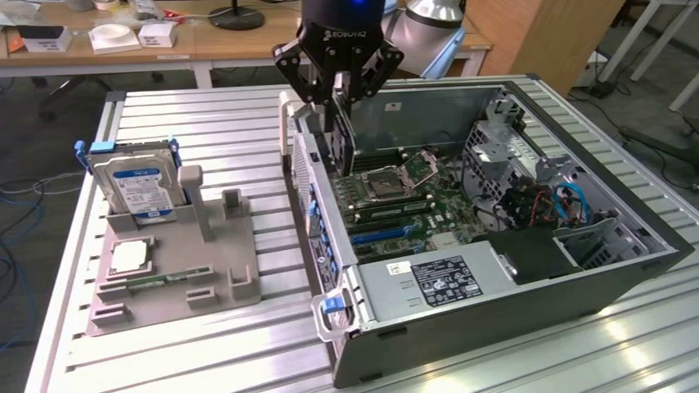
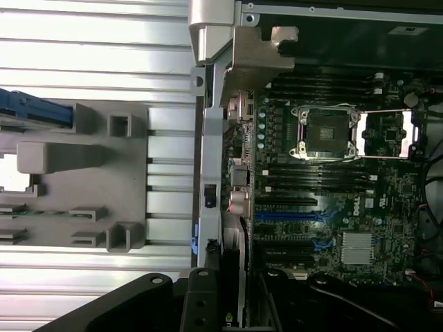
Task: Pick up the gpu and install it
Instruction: 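Pick up the gpu and move the gpu toward the slot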
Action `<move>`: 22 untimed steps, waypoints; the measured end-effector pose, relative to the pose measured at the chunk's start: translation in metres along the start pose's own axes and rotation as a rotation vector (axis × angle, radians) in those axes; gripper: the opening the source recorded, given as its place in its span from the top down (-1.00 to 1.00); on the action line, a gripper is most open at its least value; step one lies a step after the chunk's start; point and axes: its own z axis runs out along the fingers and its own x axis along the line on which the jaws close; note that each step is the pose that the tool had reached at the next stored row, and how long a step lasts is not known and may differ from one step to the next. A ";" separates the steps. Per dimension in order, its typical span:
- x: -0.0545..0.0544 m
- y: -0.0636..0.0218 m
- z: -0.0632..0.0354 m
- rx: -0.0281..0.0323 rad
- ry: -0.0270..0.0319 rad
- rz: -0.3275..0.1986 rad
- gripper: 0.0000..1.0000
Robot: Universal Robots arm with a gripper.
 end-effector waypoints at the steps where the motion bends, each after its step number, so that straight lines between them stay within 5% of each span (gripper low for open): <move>1: -0.001 0.0000 0.0000 0.0000 0.0000 0.000 0.47; 16: -0.021 -0.0003 0.0004 0.0000 0.0001 -0.001 0.47; 22: -0.037 -0.0005 0.0007 0.0000 0.0006 -0.003 0.47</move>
